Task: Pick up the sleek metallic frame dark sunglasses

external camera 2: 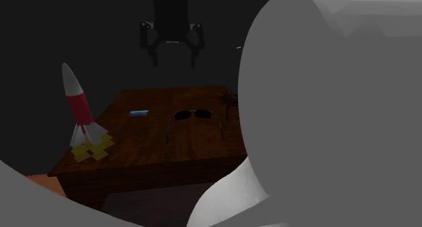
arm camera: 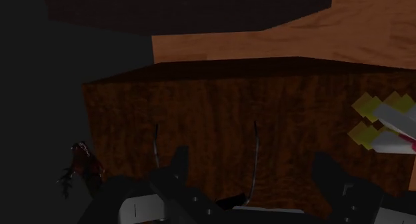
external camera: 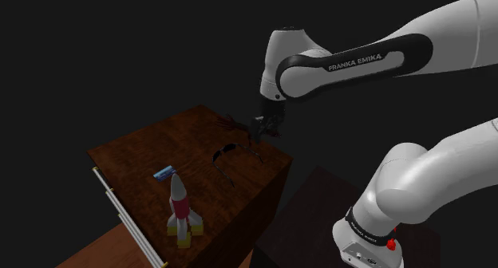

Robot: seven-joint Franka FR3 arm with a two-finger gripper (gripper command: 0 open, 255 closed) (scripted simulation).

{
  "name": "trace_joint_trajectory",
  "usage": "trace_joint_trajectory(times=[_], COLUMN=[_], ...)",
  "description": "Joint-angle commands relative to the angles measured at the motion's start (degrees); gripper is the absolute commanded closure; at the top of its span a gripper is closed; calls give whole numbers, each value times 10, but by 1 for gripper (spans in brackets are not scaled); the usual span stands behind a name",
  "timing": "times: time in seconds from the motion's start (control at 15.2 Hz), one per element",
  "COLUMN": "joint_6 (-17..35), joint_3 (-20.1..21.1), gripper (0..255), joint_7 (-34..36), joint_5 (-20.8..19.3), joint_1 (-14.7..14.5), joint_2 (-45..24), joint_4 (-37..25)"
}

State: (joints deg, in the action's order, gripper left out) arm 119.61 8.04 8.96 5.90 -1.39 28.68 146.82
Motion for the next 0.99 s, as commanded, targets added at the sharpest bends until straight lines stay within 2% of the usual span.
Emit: trace_joint_trajectory(times=[0.0, 0.46, 0.92], joint_6=[43, 177, 276], joint_3=[9, 36, 39], gripper=[0, 0, 0], joint_7=[9, 48, 113], joint_5=[-2, -31, -102], joint_1=[1, 8, 6], joint_2=[-44, -204, -375], joint_4=[-4, -32, -101])
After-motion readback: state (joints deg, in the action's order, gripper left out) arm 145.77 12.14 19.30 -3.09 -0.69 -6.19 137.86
